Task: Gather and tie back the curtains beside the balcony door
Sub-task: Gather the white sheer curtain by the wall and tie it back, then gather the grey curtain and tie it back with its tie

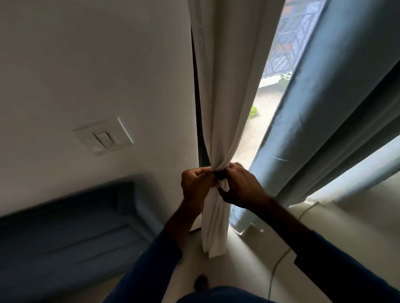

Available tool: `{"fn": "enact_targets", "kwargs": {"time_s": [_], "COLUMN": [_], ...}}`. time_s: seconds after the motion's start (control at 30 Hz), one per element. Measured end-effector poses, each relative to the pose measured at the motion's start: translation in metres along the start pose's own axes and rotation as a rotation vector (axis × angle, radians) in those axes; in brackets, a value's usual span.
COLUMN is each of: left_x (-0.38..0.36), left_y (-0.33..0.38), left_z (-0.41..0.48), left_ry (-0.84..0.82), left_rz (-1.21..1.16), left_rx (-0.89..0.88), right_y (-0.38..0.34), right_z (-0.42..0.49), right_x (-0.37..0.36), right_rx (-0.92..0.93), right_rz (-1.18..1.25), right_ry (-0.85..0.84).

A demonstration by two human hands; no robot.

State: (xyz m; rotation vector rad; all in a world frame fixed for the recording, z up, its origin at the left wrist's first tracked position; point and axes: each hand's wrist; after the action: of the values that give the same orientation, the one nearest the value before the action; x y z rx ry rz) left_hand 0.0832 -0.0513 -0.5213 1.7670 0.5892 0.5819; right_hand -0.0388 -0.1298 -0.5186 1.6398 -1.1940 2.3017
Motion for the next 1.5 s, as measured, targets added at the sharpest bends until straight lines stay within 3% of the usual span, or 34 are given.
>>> {"fn": "enact_targets", "kwargs": {"time_s": [0.1,0.17,0.3,0.53,0.8,1.0,1.17,1.37,1.5], "left_x": [0.0,0.002,0.008,0.006,-0.049,-0.086,-0.132,-0.198,-0.23], "left_y": [0.003,0.005,0.004,0.008,0.043,0.105,0.187,0.305,0.376], "left_z": [0.004,0.011,0.026,0.028,0.012,0.015,0.014,-0.018,-0.031], "left_ry": [0.008,0.016,0.039,-0.039,-0.336,-0.393,-0.296,0.044,0.22], "left_rz": [0.033,0.049,0.11,0.127,0.179,0.233,0.24,0.154,0.07], "left_rx": [-0.03,-0.035,0.001,0.086,-0.166,-0.414,-0.699,-1.149,-1.286], "right_y": [0.008,0.008,0.005,0.024,0.029,0.029,0.017,0.007,0.001], "right_z": [0.006,0.003,-0.006,-0.023,-0.032,-0.024,-0.02,-0.017,-0.008], "right_x": [0.004,0.003,0.0,-0.002,0.048,0.137,0.238,0.374,0.454], "right_rx": [-0.008,0.039,0.032,-0.087,-0.093,-0.008,0.131,0.445,0.576], "right_rz": [-0.076,-0.089,0.137,0.247,0.276,0.166,0.063,-0.091,-0.011], "right_ry": [-0.085,-0.001,0.23,0.331,0.561,0.727,0.875,1.187,1.235]}}
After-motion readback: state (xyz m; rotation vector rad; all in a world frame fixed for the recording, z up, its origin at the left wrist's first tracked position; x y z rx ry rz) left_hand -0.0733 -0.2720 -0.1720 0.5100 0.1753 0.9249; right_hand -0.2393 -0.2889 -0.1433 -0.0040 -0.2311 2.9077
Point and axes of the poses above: each hand's wrist, its own z-axis towards the middle knuckle, its own x-axis out of the back of the hand, y = z × x, and after that the axes turned 10 degrees about z, right-handed
